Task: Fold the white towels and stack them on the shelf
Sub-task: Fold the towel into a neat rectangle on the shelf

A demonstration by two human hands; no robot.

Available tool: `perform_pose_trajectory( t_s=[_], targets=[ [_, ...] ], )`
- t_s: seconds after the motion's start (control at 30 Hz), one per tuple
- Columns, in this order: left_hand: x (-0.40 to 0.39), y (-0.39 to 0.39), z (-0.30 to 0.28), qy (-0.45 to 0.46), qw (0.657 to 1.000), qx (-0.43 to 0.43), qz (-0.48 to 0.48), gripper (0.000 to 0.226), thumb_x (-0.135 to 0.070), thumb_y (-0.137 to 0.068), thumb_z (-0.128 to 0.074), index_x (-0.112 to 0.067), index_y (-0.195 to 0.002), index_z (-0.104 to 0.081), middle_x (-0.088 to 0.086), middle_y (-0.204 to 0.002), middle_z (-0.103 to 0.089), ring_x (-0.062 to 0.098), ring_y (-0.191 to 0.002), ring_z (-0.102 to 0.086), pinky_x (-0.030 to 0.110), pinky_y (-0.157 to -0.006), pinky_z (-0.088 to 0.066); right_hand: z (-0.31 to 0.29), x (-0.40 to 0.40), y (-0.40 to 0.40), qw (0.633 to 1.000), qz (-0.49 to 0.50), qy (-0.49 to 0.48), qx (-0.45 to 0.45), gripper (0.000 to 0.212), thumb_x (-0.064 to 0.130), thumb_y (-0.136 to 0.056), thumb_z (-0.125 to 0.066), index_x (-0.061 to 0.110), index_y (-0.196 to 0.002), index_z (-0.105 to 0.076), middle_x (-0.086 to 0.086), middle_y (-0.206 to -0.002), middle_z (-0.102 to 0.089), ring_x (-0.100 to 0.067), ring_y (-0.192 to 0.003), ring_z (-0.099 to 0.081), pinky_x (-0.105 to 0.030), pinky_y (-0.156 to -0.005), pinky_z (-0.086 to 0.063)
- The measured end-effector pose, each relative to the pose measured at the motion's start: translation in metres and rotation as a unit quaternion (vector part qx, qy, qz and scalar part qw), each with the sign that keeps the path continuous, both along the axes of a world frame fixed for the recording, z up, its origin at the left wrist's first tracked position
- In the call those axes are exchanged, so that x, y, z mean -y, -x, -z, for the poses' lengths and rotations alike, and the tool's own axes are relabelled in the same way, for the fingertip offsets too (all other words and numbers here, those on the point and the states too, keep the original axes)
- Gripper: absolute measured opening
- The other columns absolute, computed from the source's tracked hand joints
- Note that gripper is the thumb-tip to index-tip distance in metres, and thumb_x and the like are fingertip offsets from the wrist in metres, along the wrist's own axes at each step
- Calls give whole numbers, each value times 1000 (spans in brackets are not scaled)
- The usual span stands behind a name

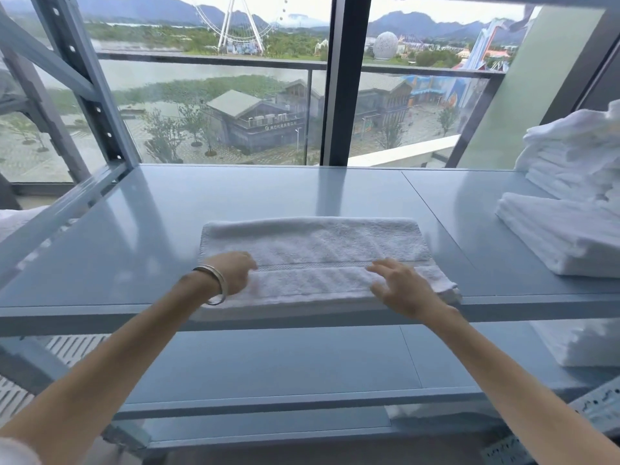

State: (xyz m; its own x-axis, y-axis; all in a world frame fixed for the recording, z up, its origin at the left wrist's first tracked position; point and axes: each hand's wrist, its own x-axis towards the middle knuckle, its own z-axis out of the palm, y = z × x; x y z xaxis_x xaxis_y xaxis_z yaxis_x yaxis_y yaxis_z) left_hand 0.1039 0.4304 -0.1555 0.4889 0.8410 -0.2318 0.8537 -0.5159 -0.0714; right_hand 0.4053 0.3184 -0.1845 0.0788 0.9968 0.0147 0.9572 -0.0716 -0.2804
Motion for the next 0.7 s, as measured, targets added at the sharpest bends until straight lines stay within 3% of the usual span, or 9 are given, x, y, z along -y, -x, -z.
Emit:
perform_pose_trajectory(
  t_s=[0.1,0.23,0.47,0.53,0.6,0.7],
  targets=[
    [-20,-41,17,-2,997,55,63,49,-35,-100,-32,-35,-147,-19,-8,-157,-7,18,-145,-7,48,-117,-9,9,-32,30,994,60,82,-36,56,56,-94,-29,34,-146,-21,1,-157,-11,-31,-143,-7,-65,-108,-13],
    [-51,-56,40,18,997,31,65,54,-56,-96,-17,-44,-146,-1,-12,-157,7,18,-145,10,59,-112,5,24,-58,41,987,83,130,33,62,67,-90,-17,44,-146,0,10,-157,12,-41,-140,18,-77,-94,6],
    [-68,-51,46,37,999,27,0,69,-75,-84,-15,-47,-144,7,-10,-156,16,28,-142,20,66,-107,8,18,-119,-7,989,-20,116,91,51,60,-94,-15,53,-142,1,19,-155,11,-23,-143,18,-71,-104,6],
    [-54,-58,43,91,996,12,-16,75,-75,-84,-20,-43,-145,9,-6,-155,21,35,-140,23,66,-107,9,11,-144,-12,984,-16,139,112,49,55,-97,-14,50,-143,0,18,-156,10,-22,-144,16,-69,-106,4],
    [-45,-66,39,118,993,6,-10,70,-71,-87,-20,-41,-146,3,-5,-156,16,38,-141,15,65,-108,1,6,-168,6,984,-4,128,127,50,50,-99,-16,40,-147,-7,14,-157,8,-23,-145,10,-68,-107,0],
    [-59,-71,34,-7,999,42,-1,56,-49,-98,-21,-26,-148,-13,-3,-158,-6,29,-143,-7,56,-110,-16,9,-190,66,989,-100,33,108,49,40,-101,-21,26,-148,-16,7,-158,0,-20,-145,1,-60,-111,-7]
  ],
)
